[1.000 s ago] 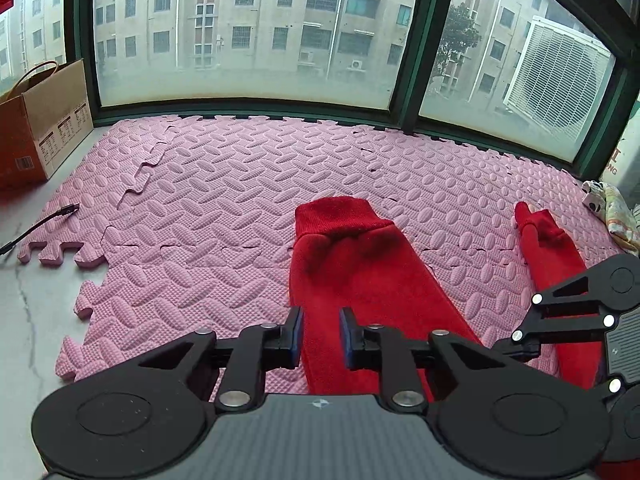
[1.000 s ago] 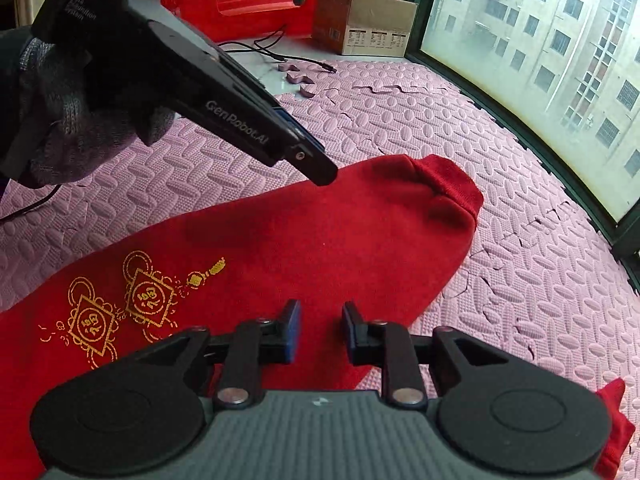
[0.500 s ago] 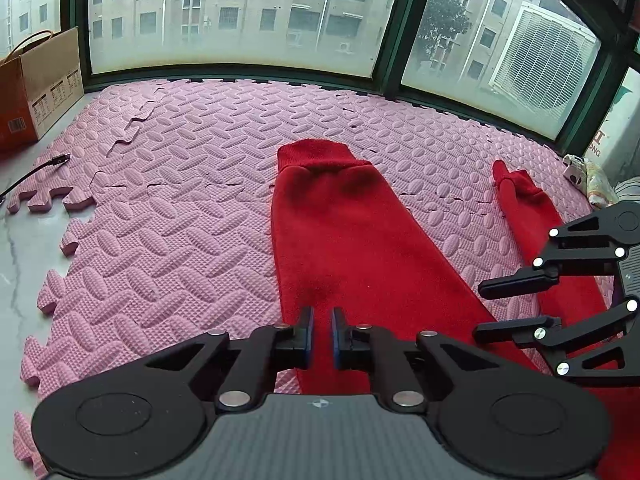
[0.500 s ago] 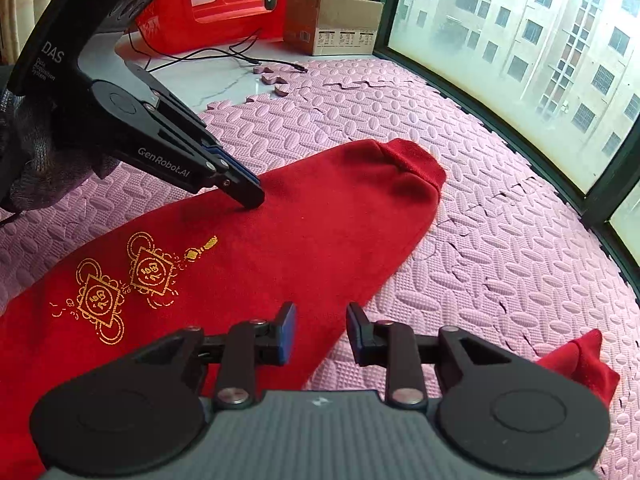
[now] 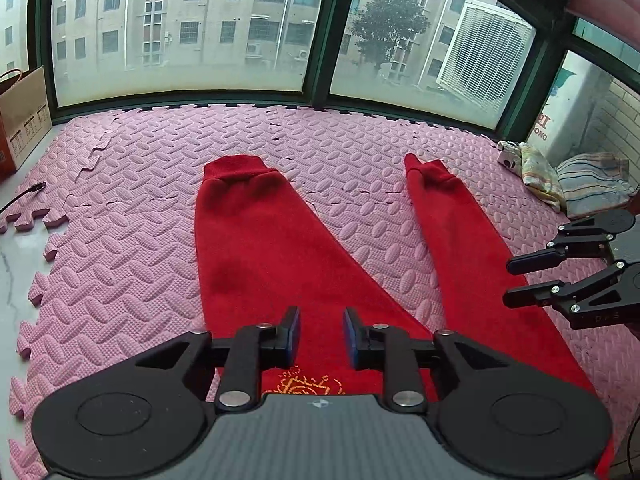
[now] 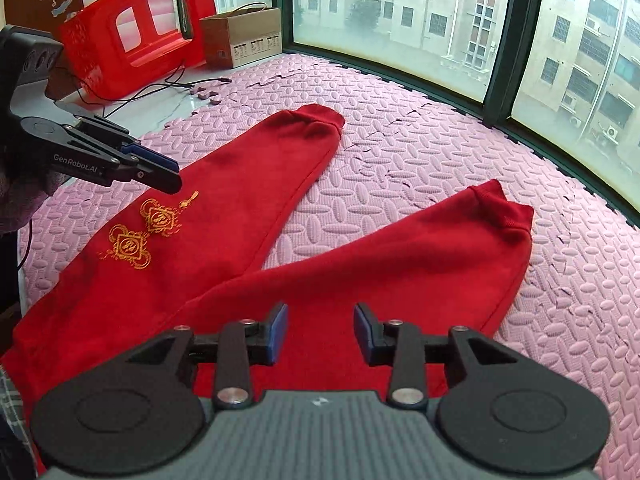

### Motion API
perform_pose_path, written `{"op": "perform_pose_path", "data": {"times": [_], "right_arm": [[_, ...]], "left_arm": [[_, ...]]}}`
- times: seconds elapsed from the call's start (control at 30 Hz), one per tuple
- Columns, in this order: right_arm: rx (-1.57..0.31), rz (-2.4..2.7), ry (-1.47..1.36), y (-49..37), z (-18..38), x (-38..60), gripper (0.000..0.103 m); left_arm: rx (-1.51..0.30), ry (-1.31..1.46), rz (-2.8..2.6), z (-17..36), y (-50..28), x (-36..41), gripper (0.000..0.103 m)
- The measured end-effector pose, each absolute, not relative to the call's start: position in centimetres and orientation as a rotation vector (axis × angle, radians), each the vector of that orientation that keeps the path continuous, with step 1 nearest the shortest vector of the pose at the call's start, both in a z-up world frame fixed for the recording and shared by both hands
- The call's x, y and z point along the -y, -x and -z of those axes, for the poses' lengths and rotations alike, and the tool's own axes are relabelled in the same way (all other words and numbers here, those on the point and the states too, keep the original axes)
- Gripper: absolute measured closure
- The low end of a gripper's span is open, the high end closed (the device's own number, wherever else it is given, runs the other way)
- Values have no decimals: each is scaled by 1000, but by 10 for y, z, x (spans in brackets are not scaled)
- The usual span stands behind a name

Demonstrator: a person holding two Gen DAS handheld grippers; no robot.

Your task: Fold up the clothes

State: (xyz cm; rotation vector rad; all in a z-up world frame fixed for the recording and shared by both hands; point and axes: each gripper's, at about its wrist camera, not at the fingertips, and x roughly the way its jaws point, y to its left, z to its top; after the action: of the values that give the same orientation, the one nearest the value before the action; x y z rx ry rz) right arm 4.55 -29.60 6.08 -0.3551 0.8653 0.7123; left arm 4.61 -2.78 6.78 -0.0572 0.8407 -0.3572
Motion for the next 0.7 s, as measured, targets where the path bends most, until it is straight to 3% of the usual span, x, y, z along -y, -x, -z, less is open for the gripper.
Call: {"op": "perform_pose_path", "data": {"times": [0.43,0.7], "right_arm": [[-939,-697,391,65,-38,331,62],[-903,-675,301,44,-52,335,62]], "left_arm": [[-905,13,392,-42,33,41,76],[-919,31,364,-38,38,34,76]]}}
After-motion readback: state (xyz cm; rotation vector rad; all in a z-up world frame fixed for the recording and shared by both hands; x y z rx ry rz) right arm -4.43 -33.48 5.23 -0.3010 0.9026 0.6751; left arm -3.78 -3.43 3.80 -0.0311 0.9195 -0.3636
